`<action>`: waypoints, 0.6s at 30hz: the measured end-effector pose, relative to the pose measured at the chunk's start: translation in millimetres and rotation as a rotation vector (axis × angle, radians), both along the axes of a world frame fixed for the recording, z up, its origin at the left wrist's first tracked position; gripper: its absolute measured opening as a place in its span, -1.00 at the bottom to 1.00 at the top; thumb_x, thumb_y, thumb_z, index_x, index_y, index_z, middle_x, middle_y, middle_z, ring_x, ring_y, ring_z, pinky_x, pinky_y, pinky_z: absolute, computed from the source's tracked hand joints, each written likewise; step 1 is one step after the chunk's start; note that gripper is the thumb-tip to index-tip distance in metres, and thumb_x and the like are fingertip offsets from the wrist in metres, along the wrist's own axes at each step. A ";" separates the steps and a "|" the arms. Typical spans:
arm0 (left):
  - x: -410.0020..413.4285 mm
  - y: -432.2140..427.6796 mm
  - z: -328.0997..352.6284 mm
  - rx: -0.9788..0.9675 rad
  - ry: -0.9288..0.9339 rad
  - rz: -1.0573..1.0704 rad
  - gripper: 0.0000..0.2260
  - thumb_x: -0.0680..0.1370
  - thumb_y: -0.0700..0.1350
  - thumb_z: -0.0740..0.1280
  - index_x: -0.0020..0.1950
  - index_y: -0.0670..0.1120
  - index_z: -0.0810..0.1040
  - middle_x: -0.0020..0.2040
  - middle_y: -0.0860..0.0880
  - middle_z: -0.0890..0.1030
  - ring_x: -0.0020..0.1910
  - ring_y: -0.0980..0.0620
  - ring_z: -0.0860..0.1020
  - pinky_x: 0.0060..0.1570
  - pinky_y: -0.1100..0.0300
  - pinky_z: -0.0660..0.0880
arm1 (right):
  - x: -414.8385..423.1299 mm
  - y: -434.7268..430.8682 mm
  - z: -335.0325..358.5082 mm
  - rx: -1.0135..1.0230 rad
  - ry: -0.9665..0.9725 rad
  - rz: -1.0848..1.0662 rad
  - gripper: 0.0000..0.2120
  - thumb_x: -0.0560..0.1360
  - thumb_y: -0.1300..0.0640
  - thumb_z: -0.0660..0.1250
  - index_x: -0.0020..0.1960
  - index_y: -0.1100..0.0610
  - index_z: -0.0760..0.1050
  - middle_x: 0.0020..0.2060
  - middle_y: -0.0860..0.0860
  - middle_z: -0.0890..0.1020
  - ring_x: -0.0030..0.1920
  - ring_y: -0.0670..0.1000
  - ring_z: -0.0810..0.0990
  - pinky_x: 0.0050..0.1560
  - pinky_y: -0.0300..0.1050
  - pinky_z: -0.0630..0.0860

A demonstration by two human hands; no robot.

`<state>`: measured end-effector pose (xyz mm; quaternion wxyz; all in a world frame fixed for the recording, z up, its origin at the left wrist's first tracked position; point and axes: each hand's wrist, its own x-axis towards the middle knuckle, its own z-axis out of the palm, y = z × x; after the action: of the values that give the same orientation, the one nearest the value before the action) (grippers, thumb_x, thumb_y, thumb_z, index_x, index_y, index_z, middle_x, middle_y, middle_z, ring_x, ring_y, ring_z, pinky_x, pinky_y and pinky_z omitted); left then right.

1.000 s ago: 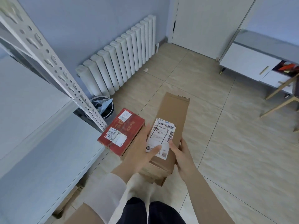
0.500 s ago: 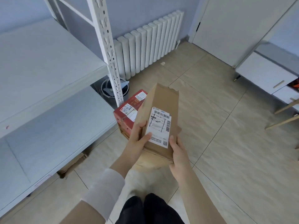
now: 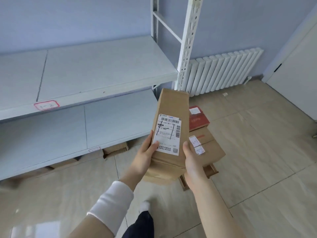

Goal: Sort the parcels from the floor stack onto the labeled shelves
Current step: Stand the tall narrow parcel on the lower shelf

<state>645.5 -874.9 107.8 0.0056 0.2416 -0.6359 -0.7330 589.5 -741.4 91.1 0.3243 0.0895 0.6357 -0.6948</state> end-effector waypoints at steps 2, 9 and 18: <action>24.4 -4.8 9.2 -0.045 0.010 0.015 -0.61 0.61 -0.09 0.18 0.44 0.10 0.31 0.33 0.18 0.46 0.27 0.23 0.43 0.27 0.28 0.32 | 19.1 -5.7 8.8 -0.010 0.014 0.052 -0.61 0.60 -0.16 0.03 0.41 -0.16 0.27 0.28 -0.15 0.50 0.29 -0.06 0.46 0.35 0.05 0.38; 98.0 -44.6 61.1 -0.135 0.062 0.134 -0.62 0.59 -0.13 0.17 0.40 0.11 0.35 0.27 0.14 0.52 0.26 0.14 0.45 0.24 0.22 0.35 | 74.5 -53.0 63.7 -0.106 0.174 0.208 -0.72 0.64 -0.03 0.00 0.31 -0.22 0.28 0.10 -0.25 0.54 0.11 -0.22 0.50 0.19 -0.08 0.45; 198.7 -124.8 144.5 -0.201 0.287 0.322 -0.67 0.62 -0.09 0.14 0.39 0.08 0.33 0.25 0.10 0.54 0.25 0.12 0.49 0.20 0.24 0.42 | 149.1 -153.6 151.1 -0.233 0.382 0.416 -0.64 0.60 -0.13 0.05 0.39 -0.23 0.26 0.26 -0.19 0.52 0.27 -0.09 0.49 0.33 0.09 0.39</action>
<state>844.2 -999.7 252.3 0.2368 0.2317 -0.6515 -0.6825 738.7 -895.0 242.2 0.3422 -0.2128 0.6061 -0.6858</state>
